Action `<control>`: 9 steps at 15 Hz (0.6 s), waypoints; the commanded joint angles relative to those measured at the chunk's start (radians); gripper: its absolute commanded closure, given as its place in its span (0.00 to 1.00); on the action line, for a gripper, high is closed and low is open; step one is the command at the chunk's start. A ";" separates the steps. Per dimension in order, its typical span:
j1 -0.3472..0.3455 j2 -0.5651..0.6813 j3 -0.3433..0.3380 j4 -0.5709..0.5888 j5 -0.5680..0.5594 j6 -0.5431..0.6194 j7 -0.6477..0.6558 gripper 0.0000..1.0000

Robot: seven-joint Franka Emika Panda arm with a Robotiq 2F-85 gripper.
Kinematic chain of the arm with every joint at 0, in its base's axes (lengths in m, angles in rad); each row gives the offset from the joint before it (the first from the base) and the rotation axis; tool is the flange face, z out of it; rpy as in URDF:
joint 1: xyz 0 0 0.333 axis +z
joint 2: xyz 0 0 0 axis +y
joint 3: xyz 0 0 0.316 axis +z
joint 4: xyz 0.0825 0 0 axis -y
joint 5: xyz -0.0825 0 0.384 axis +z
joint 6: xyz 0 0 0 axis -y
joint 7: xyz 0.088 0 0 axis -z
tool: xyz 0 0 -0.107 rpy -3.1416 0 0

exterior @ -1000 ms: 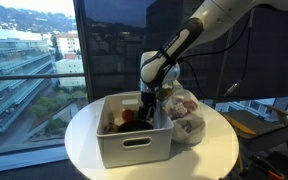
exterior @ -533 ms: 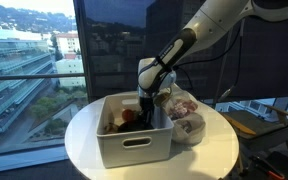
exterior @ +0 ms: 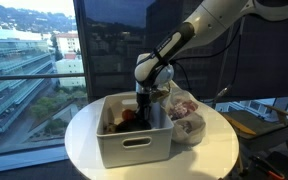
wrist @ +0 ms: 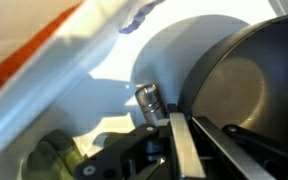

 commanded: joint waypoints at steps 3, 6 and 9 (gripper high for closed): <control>-0.059 -0.011 0.039 0.049 0.130 -0.134 -0.004 0.89; -0.072 -0.022 0.043 0.057 0.177 -0.171 -0.005 0.89; -0.073 -0.040 0.043 0.059 0.198 -0.178 -0.003 0.90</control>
